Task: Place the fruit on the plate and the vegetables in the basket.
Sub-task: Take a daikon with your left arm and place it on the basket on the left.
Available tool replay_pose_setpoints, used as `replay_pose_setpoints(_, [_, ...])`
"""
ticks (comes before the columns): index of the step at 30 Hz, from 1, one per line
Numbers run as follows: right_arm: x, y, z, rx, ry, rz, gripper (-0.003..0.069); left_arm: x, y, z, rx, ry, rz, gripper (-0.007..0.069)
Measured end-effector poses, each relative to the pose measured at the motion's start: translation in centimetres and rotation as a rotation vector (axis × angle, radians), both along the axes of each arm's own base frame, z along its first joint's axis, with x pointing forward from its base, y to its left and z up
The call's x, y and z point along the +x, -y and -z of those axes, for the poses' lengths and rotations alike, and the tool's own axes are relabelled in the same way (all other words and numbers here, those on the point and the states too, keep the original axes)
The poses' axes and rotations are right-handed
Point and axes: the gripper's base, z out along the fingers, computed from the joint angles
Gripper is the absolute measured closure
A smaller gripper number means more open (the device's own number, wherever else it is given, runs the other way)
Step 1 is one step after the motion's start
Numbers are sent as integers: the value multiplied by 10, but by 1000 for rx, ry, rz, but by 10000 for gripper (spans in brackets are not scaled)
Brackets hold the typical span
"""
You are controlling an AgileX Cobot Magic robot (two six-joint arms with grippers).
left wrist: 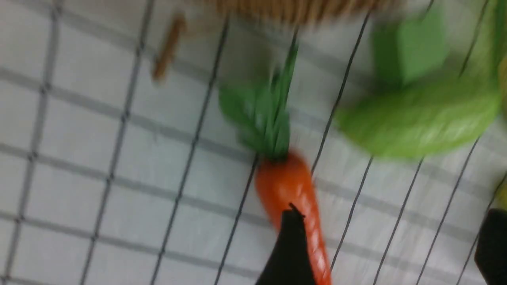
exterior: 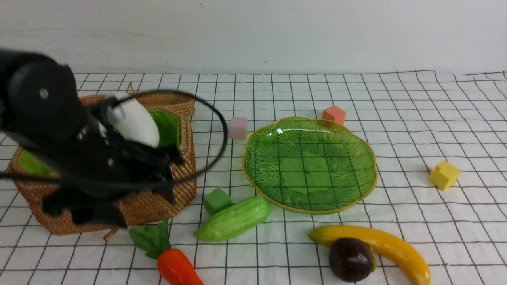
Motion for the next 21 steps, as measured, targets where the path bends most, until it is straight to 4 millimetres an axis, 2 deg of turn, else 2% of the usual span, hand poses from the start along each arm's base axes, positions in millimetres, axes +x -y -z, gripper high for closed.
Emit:
replay_pose_setpoints(2, [0,0,0,0,0,0,414,18,-23,-36,28,95,-102,57])
replay_pose_setpoints(3, [0,0,0,0,0,0,414,24,-32,-47,37,119,-143,57])
replay_pose_setpoints(5, [0,0,0,0,0,0,414,38,-48,-61,45,142,-204,57])
replay_pose_setpoints(7, [0,0,0,0,0,0,414,59,-58,-65,56,147,-227,57])
replay_pose_setpoints(9, [0,0,0,0,0,0,414,85,-58,-53,61,118,-218,57])
replay_pose_setpoints(11, [0,0,0,0,0,0,414,96,-56,-48,59,104,-213,57])
replay_pose_setpoints(12, [0,0,0,0,0,0,414,112,-53,-33,62,64,-203,57])
replay_pose_setpoints(14, [0,0,0,0,0,0,414,125,-50,-17,72,13,-187,53])
replay_pose_setpoints(18, [0,0,0,0,0,0,414,143,-47,6,91,-48,-162,29])
replay_pose_setpoints(21, [0,0,0,0,0,0,414,150,-46,10,93,-45,-150,4])
